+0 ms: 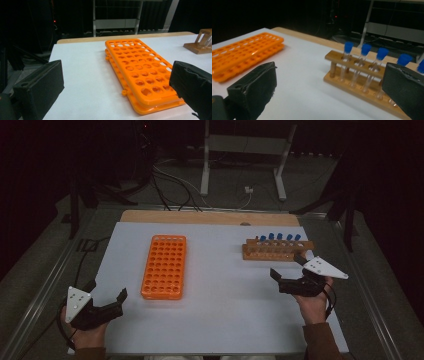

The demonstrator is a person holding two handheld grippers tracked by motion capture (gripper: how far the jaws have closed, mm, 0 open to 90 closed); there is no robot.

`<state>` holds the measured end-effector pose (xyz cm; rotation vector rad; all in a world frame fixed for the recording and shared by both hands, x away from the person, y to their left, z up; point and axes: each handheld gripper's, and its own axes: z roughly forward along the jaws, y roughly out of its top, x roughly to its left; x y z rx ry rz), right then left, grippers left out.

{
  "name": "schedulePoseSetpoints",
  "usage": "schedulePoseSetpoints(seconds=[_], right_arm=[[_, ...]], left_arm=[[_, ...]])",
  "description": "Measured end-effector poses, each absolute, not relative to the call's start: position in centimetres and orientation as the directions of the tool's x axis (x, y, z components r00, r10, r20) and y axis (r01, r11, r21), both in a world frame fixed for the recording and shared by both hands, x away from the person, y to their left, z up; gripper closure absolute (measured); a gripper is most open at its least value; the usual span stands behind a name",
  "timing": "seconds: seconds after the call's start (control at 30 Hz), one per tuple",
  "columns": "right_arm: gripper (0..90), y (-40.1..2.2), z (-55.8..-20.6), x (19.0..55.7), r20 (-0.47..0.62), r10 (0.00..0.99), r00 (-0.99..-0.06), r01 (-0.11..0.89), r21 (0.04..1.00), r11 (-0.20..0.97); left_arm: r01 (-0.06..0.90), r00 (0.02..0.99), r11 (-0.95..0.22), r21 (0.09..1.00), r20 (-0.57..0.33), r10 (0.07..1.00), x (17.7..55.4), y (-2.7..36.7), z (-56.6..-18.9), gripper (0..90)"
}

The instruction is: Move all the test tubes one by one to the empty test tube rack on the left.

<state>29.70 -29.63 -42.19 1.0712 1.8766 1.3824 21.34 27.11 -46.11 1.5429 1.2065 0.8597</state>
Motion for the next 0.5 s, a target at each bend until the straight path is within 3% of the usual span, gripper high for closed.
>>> schedulePoseSetpoints(seconds=[0.5], right_arm=[[0.0, -31.5, -40.2, 33.5, -0.021, 0.892, -0.452, 0.273, 0.949, 0.161]], left_arm=[[0.293, 0.247, -0.04, 0.955, -0.035, 0.968, 21.3, 27.4, -46.1, 0.6]])
